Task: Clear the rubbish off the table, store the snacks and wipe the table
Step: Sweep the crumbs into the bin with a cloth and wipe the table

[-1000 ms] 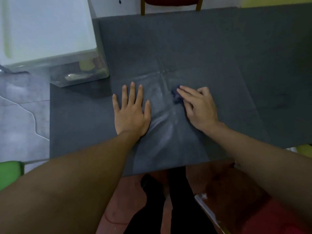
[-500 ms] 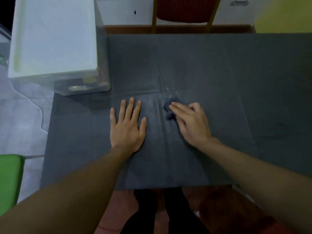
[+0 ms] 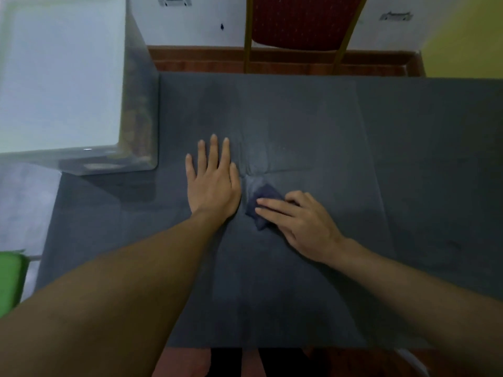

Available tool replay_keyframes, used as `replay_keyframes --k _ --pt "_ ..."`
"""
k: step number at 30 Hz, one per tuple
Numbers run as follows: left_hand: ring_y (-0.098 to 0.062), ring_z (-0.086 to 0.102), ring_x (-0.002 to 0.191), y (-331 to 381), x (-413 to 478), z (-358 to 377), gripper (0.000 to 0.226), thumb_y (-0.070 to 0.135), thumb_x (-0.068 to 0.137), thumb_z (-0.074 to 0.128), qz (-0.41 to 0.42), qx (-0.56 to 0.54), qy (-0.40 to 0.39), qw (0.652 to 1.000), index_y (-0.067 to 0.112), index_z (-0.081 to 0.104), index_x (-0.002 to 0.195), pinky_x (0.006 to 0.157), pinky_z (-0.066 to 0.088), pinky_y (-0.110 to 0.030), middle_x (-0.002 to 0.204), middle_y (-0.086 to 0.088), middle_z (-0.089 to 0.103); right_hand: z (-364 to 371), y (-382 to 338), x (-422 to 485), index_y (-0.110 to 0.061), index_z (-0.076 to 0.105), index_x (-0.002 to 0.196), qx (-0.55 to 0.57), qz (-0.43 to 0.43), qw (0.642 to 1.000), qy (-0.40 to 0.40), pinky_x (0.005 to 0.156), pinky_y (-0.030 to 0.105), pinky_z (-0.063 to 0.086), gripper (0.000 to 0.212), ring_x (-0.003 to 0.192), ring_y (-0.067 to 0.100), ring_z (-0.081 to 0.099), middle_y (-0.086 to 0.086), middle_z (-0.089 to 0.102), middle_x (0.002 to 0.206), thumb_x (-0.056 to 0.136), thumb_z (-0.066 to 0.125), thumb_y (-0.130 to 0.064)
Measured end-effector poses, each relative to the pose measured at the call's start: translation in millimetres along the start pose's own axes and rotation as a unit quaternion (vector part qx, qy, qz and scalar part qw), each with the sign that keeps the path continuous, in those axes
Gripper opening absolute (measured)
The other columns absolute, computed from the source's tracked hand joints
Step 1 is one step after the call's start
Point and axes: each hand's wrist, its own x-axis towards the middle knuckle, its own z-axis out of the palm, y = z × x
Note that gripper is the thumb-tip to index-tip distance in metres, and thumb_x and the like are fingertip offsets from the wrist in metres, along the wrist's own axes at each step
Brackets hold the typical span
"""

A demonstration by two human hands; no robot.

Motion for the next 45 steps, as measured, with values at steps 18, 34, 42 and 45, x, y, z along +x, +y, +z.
replay_keyframes --k 18,34,42,45 --pt "-0.019 -0.011 0.152 3.3 4.8 3.0 0.061 0.047 0.102 0.016 -0.018 0.036 -0.025 0.999 0.027 0.0 0.158 0.122 0.0 -0.052 0.165 0.003 -0.006 4.5 147.4 138.5 -0.024 0.069 0.129 -0.016 -0.031 0.999 -0.012 0.073 0.042 0.045 0.034 0.088 0.029 0.05 -0.007 0.066 0.133 0.101 0.051 -0.022" --pt "-0.017 -0.012 0.152 0.0 6.1 2.6 0.062 0.047 0.102 0.016 -0.013 0.052 -0.037 0.998 0.027 0.001 0.158 0.122 0.001 -0.051 0.165 0.003 -0.006 -10.6 211.7 172.5 -0.024 0.064 0.134 -0.039 0.136 0.99 0.003 0.08 0.045 0.044 0.038 0.092 0.034 0.049 -0.002 0.063 0.137 0.1 0.047 -0.016" --pt "-0.018 -0.009 0.152 0.5 6.2 2.2 0.062 0.047 0.101 0.016 -0.016 0.057 -0.031 0.998 0.027 0.003 0.158 0.122 0.001 -0.051 0.166 0.003 -0.003 -10.2 173.2 130.2 -0.023 0.066 0.132 0.031 0.038 0.998 -0.043 0.081 0.036 0.043 0.036 0.092 0.025 0.05 -0.007 0.064 0.135 0.099 0.054 -0.015" --pt "-0.018 -0.009 0.152 0.4 6.8 2.6 0.062 0.048 0.101 0.015 -0.013 0.057 -0.027 0.998 0.027 0.003 0.158 0.122 -0.001 -0.05 0.166 0.003 -0.003 -17.3 189.1 130.4 -0.026 0.066 0.131 0.011 0.025 0.998 -0.05 0.08 0.042 0.045 0.035 0.091 0.025 0.05 -0.009 0.064 0.135 0.1 0.052 -0.018"
